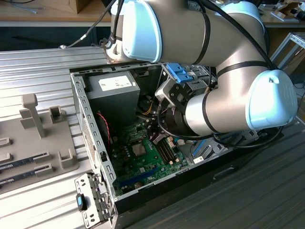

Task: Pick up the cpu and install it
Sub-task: 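Close the cpu cover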

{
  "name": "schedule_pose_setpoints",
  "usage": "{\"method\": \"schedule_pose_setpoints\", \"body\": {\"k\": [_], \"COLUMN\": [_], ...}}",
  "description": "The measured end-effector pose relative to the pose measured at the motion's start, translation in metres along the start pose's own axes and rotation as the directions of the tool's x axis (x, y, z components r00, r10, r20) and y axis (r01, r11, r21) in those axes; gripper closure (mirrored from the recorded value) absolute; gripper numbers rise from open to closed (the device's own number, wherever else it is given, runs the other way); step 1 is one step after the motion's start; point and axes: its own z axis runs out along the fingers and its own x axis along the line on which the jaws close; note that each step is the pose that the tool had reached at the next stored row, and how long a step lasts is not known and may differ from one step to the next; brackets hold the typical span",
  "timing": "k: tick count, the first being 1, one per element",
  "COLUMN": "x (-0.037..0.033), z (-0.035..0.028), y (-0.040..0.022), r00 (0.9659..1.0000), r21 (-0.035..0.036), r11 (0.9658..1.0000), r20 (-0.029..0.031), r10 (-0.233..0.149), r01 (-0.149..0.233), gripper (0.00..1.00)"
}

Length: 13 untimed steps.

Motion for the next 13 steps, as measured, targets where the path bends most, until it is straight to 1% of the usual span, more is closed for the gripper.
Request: {"method": "schedule_pose_setpoints", "body": {"k": [5, 7, 8, 10, 12, 13], "x": [-0.0005, -0.0012, -0.0021, -0.0024, -0.0032, -0.0035], "z": [0.0004, 0.0011, 0.0018, 0.0022, 0.0027, 0.0026], "y": [0.0006, 0.0013, 0.0023, 0.0026, 0.0019, 0.0015], "r00": [1.0000, 1.0000, 1.0000, 1.0000, 1.0000, 1.0000], "r21": [-0.0008, -0.0025, -0.0051, -0.0080, -0.0120, -0.0127], "r11": [1.0000, 1.0000, 1.0000, 1.0000, 0.9999, 0.9999], "r20": [0.0005, 0.0017, 0.0036, 0.0054, 0.0072, 0.0071], "r10": [0.000, -0.001, -0.001, -0.002, -0.002, -0.002], "r01": [0.000, 0.001, 0.001, 0.002, 0.002, 0.002], "gripper": [0.89, 0.89, 0.89, 0.89, 0.89, 0.89]}}
